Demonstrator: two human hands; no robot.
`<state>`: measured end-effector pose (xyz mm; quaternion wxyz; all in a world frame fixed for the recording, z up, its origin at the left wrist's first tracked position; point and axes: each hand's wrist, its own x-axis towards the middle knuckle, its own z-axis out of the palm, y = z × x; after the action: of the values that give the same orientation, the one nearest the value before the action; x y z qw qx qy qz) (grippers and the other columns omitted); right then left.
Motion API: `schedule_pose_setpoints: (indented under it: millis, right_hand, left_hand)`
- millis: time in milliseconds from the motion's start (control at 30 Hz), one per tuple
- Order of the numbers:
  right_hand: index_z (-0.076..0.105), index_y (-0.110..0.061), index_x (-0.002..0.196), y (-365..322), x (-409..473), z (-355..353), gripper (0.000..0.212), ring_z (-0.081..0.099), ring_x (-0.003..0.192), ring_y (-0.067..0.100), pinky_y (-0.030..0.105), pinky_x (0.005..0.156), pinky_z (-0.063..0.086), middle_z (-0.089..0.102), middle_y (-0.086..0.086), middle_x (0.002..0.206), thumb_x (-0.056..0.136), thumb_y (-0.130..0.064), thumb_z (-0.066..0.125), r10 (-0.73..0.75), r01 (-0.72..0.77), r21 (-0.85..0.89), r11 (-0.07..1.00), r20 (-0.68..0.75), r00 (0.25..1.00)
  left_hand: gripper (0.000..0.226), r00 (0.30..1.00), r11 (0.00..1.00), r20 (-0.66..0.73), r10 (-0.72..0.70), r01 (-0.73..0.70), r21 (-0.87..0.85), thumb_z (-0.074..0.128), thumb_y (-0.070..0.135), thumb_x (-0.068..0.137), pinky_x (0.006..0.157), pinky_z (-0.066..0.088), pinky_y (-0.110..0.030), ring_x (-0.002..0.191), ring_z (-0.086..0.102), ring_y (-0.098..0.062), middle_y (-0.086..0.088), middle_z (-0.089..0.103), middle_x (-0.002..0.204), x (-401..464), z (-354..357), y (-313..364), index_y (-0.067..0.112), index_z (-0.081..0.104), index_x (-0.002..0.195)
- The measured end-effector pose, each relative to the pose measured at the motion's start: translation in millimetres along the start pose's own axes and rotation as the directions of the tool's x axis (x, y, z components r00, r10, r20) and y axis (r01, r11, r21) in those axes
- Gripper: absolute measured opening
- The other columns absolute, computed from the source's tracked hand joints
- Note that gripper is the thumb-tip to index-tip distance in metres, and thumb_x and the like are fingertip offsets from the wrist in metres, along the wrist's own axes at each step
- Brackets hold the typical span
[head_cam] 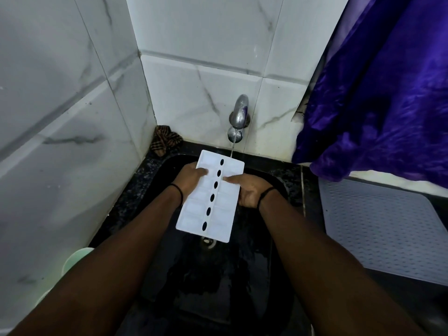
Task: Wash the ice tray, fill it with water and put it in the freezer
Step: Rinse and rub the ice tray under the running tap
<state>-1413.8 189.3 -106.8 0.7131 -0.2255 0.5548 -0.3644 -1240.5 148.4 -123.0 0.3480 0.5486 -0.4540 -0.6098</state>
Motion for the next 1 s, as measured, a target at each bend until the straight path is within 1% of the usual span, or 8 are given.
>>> schedule_pose_setpoints:
  millis: [100, 200, 300, 367, 467, 667, 867, 1000]
  right_hand:
    - [0.069, 0.002, 0.108, 3.3, 9.9, 0.3, 0.028, 0.069, 0.08, 0.025, 0.034, 0.067, 0.058, 0.071, 0.017, 0.106, 0.082, -0.006, 0.076, -0.204, 0.162, -0.221, 0.962, -0.18, 0.962]
    - [0.07, 0.0, 0.078, -0.6, 19.0, 3.0, 0.029, 0.064, 0.069, 0.019, 0.029, 0.064, 0.05, 0.07, 0.009, 0.079, 0.077, -0.027, 0.083, -0.462, 0.211, -0.593, 0.777, -0.31, 0.831]
    - [0.046, -0.017, 0.058, -4.9, 21.5, 12.2, 0.043, 0.045, 0.057, 0.008, 0.024, 0.06, 0.034, 0.048, -0.006, 0.06, 0.085, -0.038, 0.073, -0.568, 0.152, -0.768, 0.622, -0.308, 0.763]
    - [0.048, -0.009, 0.065, -8.4, 23.7, 15.8, 0.036, 0.046, 0.064, 0.014, 0.026, 0.065, 0.036, 0.047, -0.002, 0.064, 0.091, -0.027, 0.065, -0.544, 0.156, -0.766, 0.623, -0.282, 0.79]
    - [0.057, 0.005, 0.084, -16.7, 19.3, 18.3, 0.01, 0.054, 0.073, 0.025, 0.035, 0.067, 0.046, 0.052, 0.014, 0.082, 0.09, 0.007, 0.048, -0.288, 0.177, -0.418, 0.891, -0.22, 0.932]
    - [0.062, -0.002, 0.102, -13.4, 10.8, 13.2, 0.03, 0.064, 0.081, 0.031, 0.04, 0.076, 0.054, 0.064, 0.016, 0.094, 0.088, 0.014, 0.042, -0.145, 0.138, -0.092, 0.986, -0.082, 0.986]
    - [0.066, 0.006, 0.113, 6.3, 18.5, 5.5, 0.037, 0.072, 0.078, 0.024, 0.038, 0.069, 0.06, 0.073, 0.017, 0.102, 0.08, -0.004, 0.078, -0.206, 0.178, -0.148, 0.973, -0.209, 0.956]
    - [0.07, -0.003, 0.085, 8.8, 23.0, 13.3, 0.016, 0.067, 0.089, 0.027, 0.036, 0.082, 0.054, 0.07, 0.013, 0.094, 0.086, -0.018, 0.073, -0.407, 0.199, -0.513, 0.835, -0.332, 0.851]
  left_hand:
    - [0.017, 0.998, 0.996, 0.027, -0.061, 0.063, -0.063, 0.051, 0.001, 0.09, 0.047, 0.051, -0.024, 0.05, 0.066, -0.015, -0.005, 0.068, 0.071, -3.9, 1.2, -6.5, 0.01, 0.065, 0.089]
    - [0.017, 0.997, 0.992, 0.032, -0.077, 0.079, -0.097, 0.051, 0.005, 0.091, 0.056, 0.053, -0.03, 0.06, 0.065, -0.021, -0.008, 0.068, 0.077, -3.4, -0.6, -6.0, 0.014, 0.065, 0.087]
    - [0.016, 0.999, 0.997, -0.002, -0.032, 0.032, -0.072, 0.053, 0.005, 0.09, 0.059, 0.052, -0.029, 0.065, 0.063, -0.022, -0.007, 0.067, 0.079, 2.5, -3.9, 3.0, 0.014, 0.066, 0.087]
    - [0.013, 1.0, 0.999, -0.021, -0.008, 0.007, -0.054, 0.054, 0.005, 0.089, 0.062, 0.052, -0.03, 0.066, 0.063, -0.023, -0.008, 0.067, 0.08, 6.4, -8.9, 7.6, 0.011, 0.066, 0.092]
    - [0.014, 1.0, 1.0, -0.018, 0.003, -0.004, -0.027, 0.055, 0.006, 0.088, 0.067, 0.051, -0.031, 0.069, 0.062, -0.024, -0.009, 0.067, 0.083, 8.4, -14.5, 8.7, 0.009, 0.066, 0.097]
    - [0.015, 0.999, 0.999, -0.025, 0.031, -0.031, -0.015, 0.055, 0.004, 0.089, 0.064, 0.051, -0.029, 0.067, 0.063, -0.02, -0.005, 0.067, 0.081, 9.0, -10.8, 4.5, 0.01, 0.066, 0.097]
    - [0.016, 0.998, 0.999, 0.044, -0.032, 0.032, 0.008, 0.054, 0.004, 0.088, 0.061, 0.053, -0.031, 0.067, 0.065, -0.023, -0.008, 0.069, 0.082, 6.3, -9.6, -5.7, 0.013, 0.067, 0.092]
    - [0.016, 0.996, 0.996, 0.047, -0.08, 0.081, -0.031, 0.053, 0.005, 0.089, 0.064, 0.053, -0.033, 0.068, 0.064, -0.027, -0.011, 0.068, 0.083, 5.5, -8.8, -7.9, 0.013, 0.066, 0.093]
